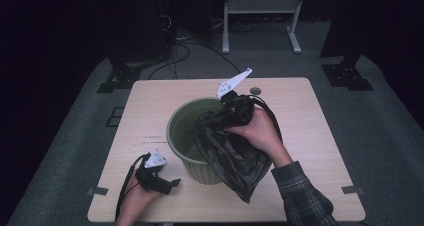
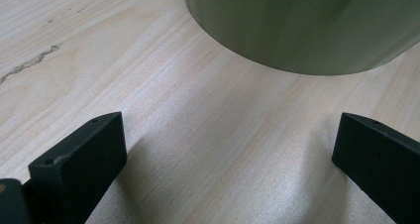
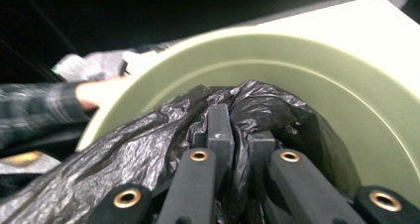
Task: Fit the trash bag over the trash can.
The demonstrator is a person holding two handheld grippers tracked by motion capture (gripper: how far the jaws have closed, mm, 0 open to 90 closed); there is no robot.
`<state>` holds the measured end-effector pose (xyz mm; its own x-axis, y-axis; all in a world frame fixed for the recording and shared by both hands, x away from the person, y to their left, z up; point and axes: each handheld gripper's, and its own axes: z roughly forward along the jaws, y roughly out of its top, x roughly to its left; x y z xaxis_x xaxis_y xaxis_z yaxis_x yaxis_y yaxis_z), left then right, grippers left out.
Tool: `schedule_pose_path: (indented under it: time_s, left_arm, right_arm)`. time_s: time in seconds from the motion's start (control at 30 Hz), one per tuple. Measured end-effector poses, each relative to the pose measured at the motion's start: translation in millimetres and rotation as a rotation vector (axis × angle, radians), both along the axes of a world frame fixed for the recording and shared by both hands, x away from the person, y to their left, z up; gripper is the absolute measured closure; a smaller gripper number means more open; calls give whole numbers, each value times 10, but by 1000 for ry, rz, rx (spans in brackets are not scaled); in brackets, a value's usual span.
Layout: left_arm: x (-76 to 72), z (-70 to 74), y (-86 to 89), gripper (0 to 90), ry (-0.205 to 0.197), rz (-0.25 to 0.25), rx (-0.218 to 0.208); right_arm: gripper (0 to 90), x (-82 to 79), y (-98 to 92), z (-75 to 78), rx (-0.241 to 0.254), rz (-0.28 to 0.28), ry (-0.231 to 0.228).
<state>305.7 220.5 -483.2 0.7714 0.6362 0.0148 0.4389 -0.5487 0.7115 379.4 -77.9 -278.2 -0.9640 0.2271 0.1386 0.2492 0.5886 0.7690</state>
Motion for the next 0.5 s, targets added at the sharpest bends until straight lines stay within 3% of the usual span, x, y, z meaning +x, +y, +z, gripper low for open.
schedule_pose_path:
  time_s: [0.3,0.4,0.5]
  left_arm:
    - [0,-1,0,0,0,0,0]
    - [0,-1,0,0,0,0,0]
    - [0,0,0,0,0,0,-1]
  right_arm:
    - [602,6,88,-86,-131,-54,-49]
    - [538,7,103,-95,-136,-54,-62]
    - [508,0,96,-79,-110,-41,-64]
